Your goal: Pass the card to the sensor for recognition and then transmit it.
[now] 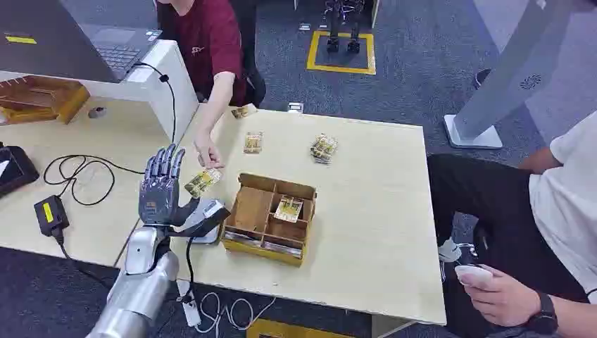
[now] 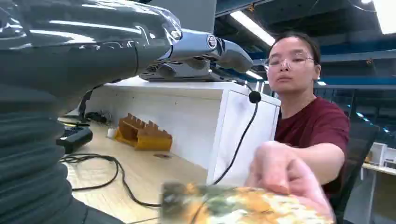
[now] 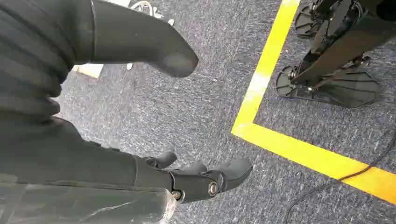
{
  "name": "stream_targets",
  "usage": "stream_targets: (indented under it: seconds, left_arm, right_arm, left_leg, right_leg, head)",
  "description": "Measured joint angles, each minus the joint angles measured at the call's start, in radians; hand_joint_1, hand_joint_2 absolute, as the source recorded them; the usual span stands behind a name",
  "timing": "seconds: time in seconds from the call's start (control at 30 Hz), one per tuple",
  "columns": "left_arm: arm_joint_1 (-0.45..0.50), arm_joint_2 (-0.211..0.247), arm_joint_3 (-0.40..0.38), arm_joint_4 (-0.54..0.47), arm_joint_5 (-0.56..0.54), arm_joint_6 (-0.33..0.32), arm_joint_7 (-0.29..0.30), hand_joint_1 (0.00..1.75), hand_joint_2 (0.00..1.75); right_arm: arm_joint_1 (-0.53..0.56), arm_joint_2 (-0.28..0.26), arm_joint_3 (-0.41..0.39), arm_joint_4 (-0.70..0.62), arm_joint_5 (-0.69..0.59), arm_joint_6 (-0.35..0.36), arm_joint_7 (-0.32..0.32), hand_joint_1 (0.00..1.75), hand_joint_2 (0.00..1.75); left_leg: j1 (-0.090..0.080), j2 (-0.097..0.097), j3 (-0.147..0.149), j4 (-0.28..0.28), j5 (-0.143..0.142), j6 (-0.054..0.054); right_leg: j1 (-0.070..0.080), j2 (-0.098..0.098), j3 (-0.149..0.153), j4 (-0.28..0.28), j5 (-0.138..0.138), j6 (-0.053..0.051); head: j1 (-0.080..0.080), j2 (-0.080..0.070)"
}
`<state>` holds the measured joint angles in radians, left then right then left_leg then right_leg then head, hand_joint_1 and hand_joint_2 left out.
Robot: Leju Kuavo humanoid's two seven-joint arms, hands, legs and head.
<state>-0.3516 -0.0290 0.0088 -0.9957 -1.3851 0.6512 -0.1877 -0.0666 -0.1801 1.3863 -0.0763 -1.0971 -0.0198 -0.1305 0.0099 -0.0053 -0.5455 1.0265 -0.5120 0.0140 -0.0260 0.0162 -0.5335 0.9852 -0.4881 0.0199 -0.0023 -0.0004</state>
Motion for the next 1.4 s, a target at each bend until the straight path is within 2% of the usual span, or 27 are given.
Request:
stream_targets:
  seconds: [0.13, 0.17, 0.2, 0.23, 0.77, 1.07, 1.17, 1.27, 1.4]
  left_arm:
    - [-0.001, -0.002, 0.006, 0.000, 0.000, -0.002, 0.001, 0.00, 1.75]
    - [-0.001, -0.003, 0.008, 0.000, 0.002, -0.006, 0.001, 0.05, 1.75]
    - [-0.001, -0.005, 0.010, 0.000, 0.005, -0.010, 0.001, 0.38, 1.75]
    - [-0.001, -0.005, 0.012, 0.000, 0.007, -0.012, 0.001, 1.75, 1.75]
    - [-0.005, -0.007, 0.014, 0.000, 0.024, -0.024, -0.019, 1.75, 1.75]
    - [-0.005, -0.006, 0.017, 0.000, 0.119, -0.031, -0.103, 1.75, 1.75]
    - [-0.005, -0.008, 0.029, -0.002, 0.177, -0.073, -0.139, 1.75, 1.75]
    - [-0.005, -0.013, 0.042, -0.012, 0.252, -0.146, -0.153, 1.75, 1.75]
    - [-0.013, -0.040, 0.079, -0.031, 0.379, -0.355, -0.096, 1.75, 1.75]
  right_arm:
    - [-0.001, 0.000, 0.004, 0.000, -0.004, -0.002, 0.000, 0.00, 1.75]
    - [-0.001, 0.000, 0.004, 0.000, -0.004, -0.003, -0.001, 0.00, 1.75]
    - [-0.001, 0.000, 0.004, 0.000, -0.005, -0.003, -0.002, 0.00, 1.75]
    - [-0.002, 0.000, 0.004, 0.000, -0.005, -0.005, -0.002, 0.00, 1.75]
    - [-0.002, 0.000, 0.006, 0.001, -0.008, -0.008, -0.005, 0.00, 1.75]
    - [-0.002, 0.000, 0.023, 0.002, -0.016, -0.012, -0.006, 0.00, 1.75]
    - [-0.002, 0.000, 0.029, 0.005, -0.025, -0.013, -0.008, 0.00, 1.75]
    - [-0.002, 0.000, 0.031, 0.006, -0.033, -0.015, -0.008, 0.00, 1.75]
    - [-0.002, 0.000, 0.034, 0.008, -0.052, -0.016, -0.004, 0.00, 1.75]
  left_leg:
    - [0.000, 0.000, 0.000, 0.000, 0.000, 0.000]
    - [0.000, 0.000, 0.000, 0.000, 0.000, 0.000]
    - [0.000, 0.000, 0.000, 0.000, 0.000, 0.000]
    - [0.000, 0.000, 0.000, 0.000, 0.000, 0.000]
    - [0.000, 0.000, 0.000, 0.000, 0.000, 0.000]
    - [0.000, 0.000, 0.000, 0.000, 0.000, 0.000]
    - [0.000, 0.000, 0.000, 0.000, 0.000, 0.000]
    - [0.000, 0.000, 0.000, 0.000, 0.000, 0.000]
    - [0.000, 0.000, 0.000, 0.000, 0.000, 0.000]
  right_leg:
    - [0.000, 0.000, 0.000, 0.000, 0.000, 0.000]
    - [0.000, 0.000, 0.000, 0.000, 0.000, 0.000]
    - [0.000, 0.000, 0.000, 0.000, 0.000, 0.000]
    - [0.000, 0.000, 0.000, 0.000, 0.000, 0.000]
    - [0.000, 0.000, 0.000, 0.000, 0.000, 0.000]
    - [0.000, 0.000, 0.000, 0.000, 0.000, 0.000]
    - [0.000, 0.000, 0.000, 0.000, 0.000, 0.000]
    - [0.000, 0.000, 0.000, 0.000, 0.000, 0.000]
    - [0.000, 0.000, 0.000, 0.000, 0.000, 0.000]
  head:
    - [0.000, 0.000]
    - [0.000, 0.000]
    - [0.000, 0.000]
    - [0.000, 0.000]
    - [0.000, 0.000]
    - [0.000, 0.000]
    - [0.000, 0.000]
    - [0.000, 0.000]
    - [0.000, 0.000]
